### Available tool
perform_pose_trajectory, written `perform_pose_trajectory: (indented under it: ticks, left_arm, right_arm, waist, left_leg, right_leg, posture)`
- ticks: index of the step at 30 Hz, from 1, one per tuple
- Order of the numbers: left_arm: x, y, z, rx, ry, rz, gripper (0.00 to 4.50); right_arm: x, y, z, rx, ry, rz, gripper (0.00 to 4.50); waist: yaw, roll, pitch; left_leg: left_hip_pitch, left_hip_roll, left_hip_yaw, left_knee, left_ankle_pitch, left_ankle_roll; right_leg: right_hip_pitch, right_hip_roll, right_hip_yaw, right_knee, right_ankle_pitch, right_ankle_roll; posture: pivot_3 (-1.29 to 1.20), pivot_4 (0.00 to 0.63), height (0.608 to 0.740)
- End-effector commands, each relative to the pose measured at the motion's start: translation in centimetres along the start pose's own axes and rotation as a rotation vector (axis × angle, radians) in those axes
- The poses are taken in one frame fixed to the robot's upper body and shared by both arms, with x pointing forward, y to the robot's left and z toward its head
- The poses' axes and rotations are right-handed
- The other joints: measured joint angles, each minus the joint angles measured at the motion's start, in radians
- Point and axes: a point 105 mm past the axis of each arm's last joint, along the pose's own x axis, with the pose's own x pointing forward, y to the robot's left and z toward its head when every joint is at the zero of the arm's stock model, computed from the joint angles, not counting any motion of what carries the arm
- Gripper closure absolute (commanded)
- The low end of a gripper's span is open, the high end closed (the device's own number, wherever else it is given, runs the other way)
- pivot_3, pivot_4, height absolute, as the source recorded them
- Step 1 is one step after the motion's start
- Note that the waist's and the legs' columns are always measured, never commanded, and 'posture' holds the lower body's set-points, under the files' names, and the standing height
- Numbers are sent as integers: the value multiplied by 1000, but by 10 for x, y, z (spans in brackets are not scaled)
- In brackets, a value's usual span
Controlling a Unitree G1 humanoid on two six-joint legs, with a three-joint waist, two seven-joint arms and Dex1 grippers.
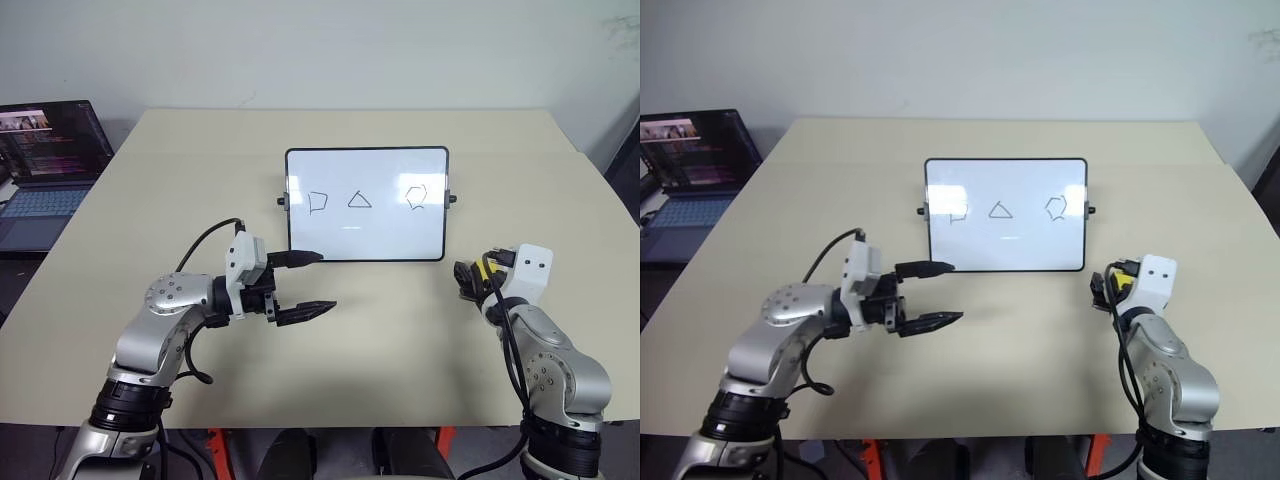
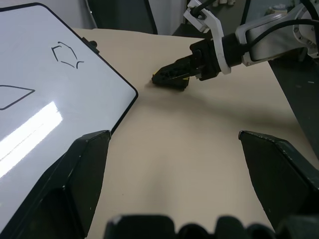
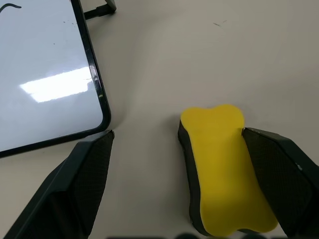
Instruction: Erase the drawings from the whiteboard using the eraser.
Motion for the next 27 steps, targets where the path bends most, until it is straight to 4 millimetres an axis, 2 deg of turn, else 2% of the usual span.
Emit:
perform_pose_trajectory:
  ticks: [1,14,27]
  left_arm:
    - [4,-3,16,47,-34,-20,0]
    - [2,-4,13,37,-33,-24,0]
    - [4,-5,18,39,-40,-36,0]
  right_arm:
    - [-1,-2,10,-8,-42,-5,7]
    - [-12,-6,24,-10,-78,-20,7]
    - [-5,-8,10,-5,-41,-18,7]
  waist:
    - [0,0,0]
    - [0,0,0]
    - [0,0,0]
  left_leg:
    - [0,0,0,0,0,0]
    - [0,0,0,0,0,0]
    - [0,0,0,0,0,0]
  right_leg:
    - [0,0,0,0,0,0]
    - [0,0,0,0,0,0]
    - [0,0,0,0,0,0]
  posture:
    - [0,150,740]
    - [0,150,740]
    - [0,150,740]
